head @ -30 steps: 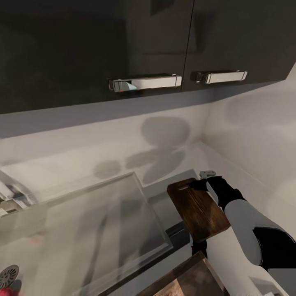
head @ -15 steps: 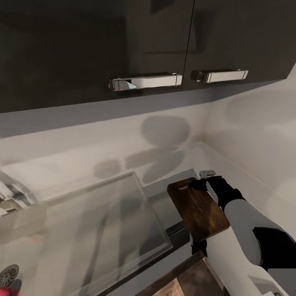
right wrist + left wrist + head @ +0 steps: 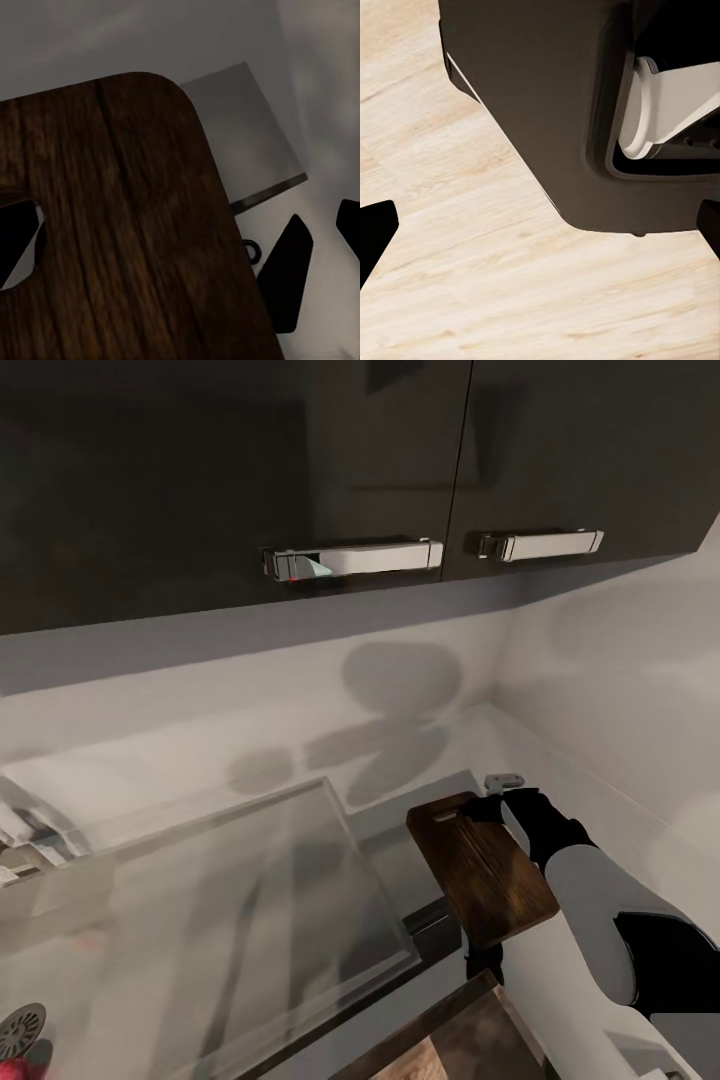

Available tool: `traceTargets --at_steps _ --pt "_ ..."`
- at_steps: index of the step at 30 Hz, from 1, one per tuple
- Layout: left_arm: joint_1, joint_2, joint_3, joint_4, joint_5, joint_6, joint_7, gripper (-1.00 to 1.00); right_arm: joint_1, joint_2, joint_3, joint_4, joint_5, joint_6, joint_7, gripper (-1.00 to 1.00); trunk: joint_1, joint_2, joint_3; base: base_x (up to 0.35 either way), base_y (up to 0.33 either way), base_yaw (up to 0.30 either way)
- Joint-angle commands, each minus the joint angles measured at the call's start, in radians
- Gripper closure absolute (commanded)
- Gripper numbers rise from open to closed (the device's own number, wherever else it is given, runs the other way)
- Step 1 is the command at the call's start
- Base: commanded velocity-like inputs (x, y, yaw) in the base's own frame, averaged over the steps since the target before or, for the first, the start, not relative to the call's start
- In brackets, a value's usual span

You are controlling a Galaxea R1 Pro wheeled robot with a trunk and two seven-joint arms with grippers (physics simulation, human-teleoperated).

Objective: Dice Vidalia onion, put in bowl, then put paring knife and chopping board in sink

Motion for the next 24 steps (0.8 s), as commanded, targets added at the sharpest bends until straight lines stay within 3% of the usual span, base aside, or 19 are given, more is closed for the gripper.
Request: traceTargets --at_steps 1,23,24 --pt "-0.001 0.0 0.0 0.001 0.002 -0.005 0.0 -1.0 0.0 0.001 -0.003 0.019 0.011 0.005 0.008 -1.0 0.001 -0.001 -0.002 0.0 0.0 0.0" --pt "-0.001 0.0 0.0 0.001 0.002 -0.005 0.0 -1.0 0.0 0.003 -0.002 0.019 0.011 0.007 0.007 -1.0 0.001 -0.001 -0.015 0.0 0.0 0.0" --pt "-0.001 0.0 0.0 0.001 0.002 -0.005 -0.001 -1.0 0.0 0.003 -0.002 0.019 0.011 0.007 0.007 1.0 0.001 -0.001 -0.015 0.0 0.0 0.0"
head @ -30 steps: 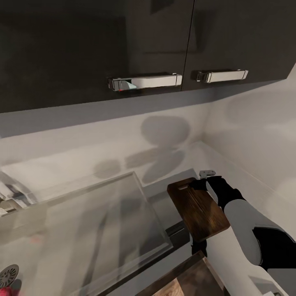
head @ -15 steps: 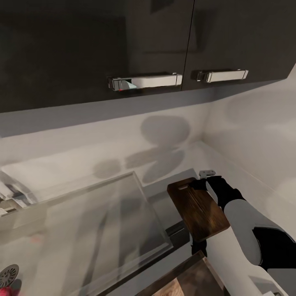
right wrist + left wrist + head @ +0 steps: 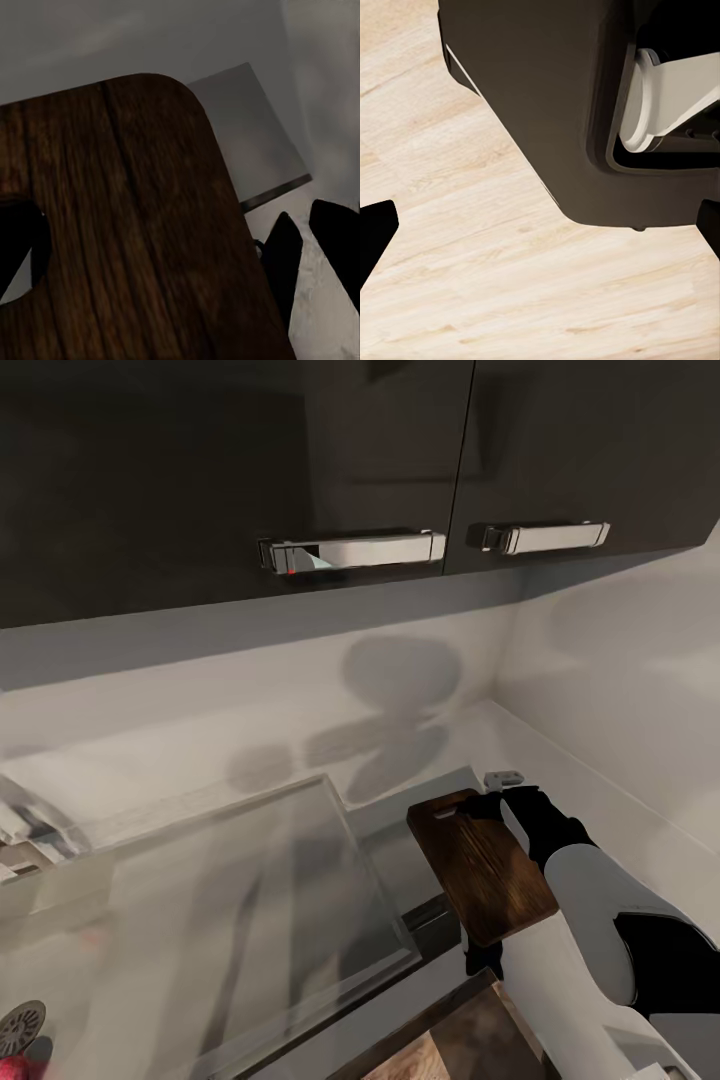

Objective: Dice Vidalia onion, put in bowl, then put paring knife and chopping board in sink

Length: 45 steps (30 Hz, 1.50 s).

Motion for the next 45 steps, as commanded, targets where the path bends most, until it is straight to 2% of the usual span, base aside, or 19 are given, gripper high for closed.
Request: traceTargets --at_steps 1,21,45 --pt "0.0 0.0 0.0 0.001 0.002 -0.005 0.0 -1.0 0.0 0.0 -0.002 0.035 0.019 0.005 0.007 1.0 0.001 -0.001 -0.002 0.0 0.0 0.0" --pt "0.0 0.0 0.0 0.001 0.003 -0.005 0.0 -1.0 0.0 -0.003 -0.004 0.029 0.019 0.005 0.005 1.0 0.001 -0.001 -0.003 0.0 0.0 0.0" --pt "0.0 0.0 0.0 0.001 0.004 -0.005 0.0 -1.0 0.0 -0.006 -0.004 0.024 0.019 0.006 0.004 1.0 0.001 -0.001 0.033 -0.002 0.0 0.0"
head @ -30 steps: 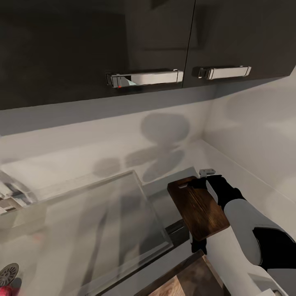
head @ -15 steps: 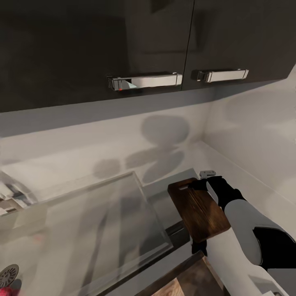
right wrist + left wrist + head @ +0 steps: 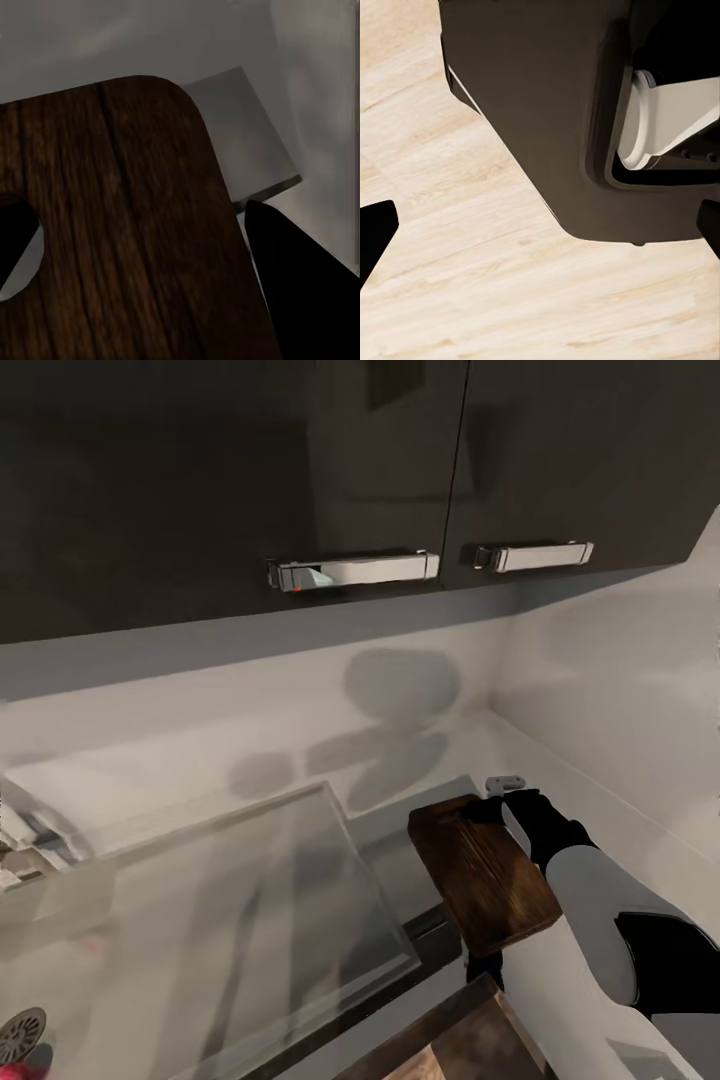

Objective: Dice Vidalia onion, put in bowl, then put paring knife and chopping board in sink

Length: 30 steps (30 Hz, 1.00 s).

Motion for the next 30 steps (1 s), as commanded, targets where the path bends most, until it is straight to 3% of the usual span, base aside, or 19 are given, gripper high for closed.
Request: traceTargets --at_steps 1,30 --pt "0.0 0.0 0.0 0.001 0.002 -0.005 0.0 -1.0 0.0 0.0 -0.004 -0.002 0.01 0.005 0.007 1.0 0.0 -0.002 0.0 -0.078 0.0 0.0" --pt "0.0 0.0 0.0 0.005 0.002 -0.005 0.0 -1.0 0.0 0.0 -0.004 -0.002 0.01 0.006 0.007 1.0 0.0 -0.002 0.047 -0.279 0.124 0.0"
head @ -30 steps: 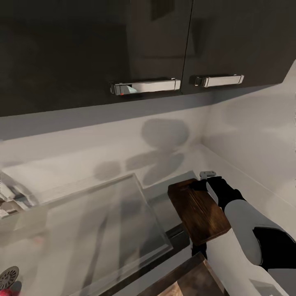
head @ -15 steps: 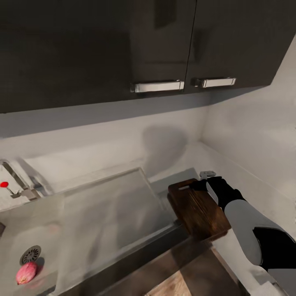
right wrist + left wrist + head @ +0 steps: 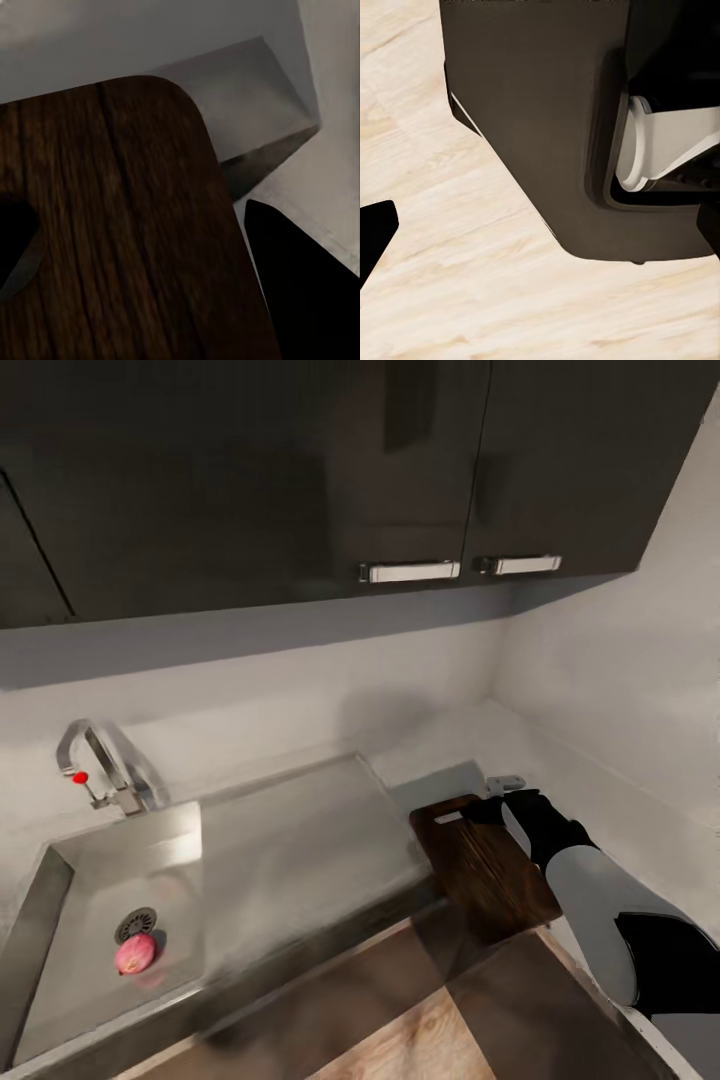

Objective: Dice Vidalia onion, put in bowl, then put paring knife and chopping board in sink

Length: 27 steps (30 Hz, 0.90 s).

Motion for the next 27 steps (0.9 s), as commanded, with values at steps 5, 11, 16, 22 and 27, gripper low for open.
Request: traceTargets --at_steps 5,11,16,22,27 --pt "-0.001 0.0 0.0 0.002 0.002 -0.005 0.0 -1.0 -0.001 0.001 -0.004 -0.002 0.009 0.006 0.007 1.0 0.0 -0.002 0.006 -0.302 0.157 0.0" --pt "-0.001 0.0 0.0 0.003 0.002 -0.005 0.0 -1.0 -0.001 0.002 -0.003 -0.002 0.009 0.008 0.007 1.0 0.0 -0.002 0.016 -0.302 0.165 0.013" --pt "-0.001 0.0 0.0 0.003 0.002 -0.005 0.0 -1.0 -0.001 0.002 -0.003 -0.002 0.009 0.008 0.007 1.0 0.0 -0.002 0.024 -0.302 0.169 0.088" --pt "-0.001 0.0 0.0 0.003 0.002 -0.005 0.0 -1.0 -0.001 0.003 -0.003 -0.002 0.009 0.008 0.007 1.0 0.0 -0.002 0.034 -0.302 0.174 0.123" --pt "-0.001 0.001 0.0 0.003 0.002 -0.005 0.0 -1.0 -0.001 0.004 -0.003 -0.002 0.009 0.008 0.007 1.0 0.0 -0.002 0.042 -0.302 0.176 0.132"
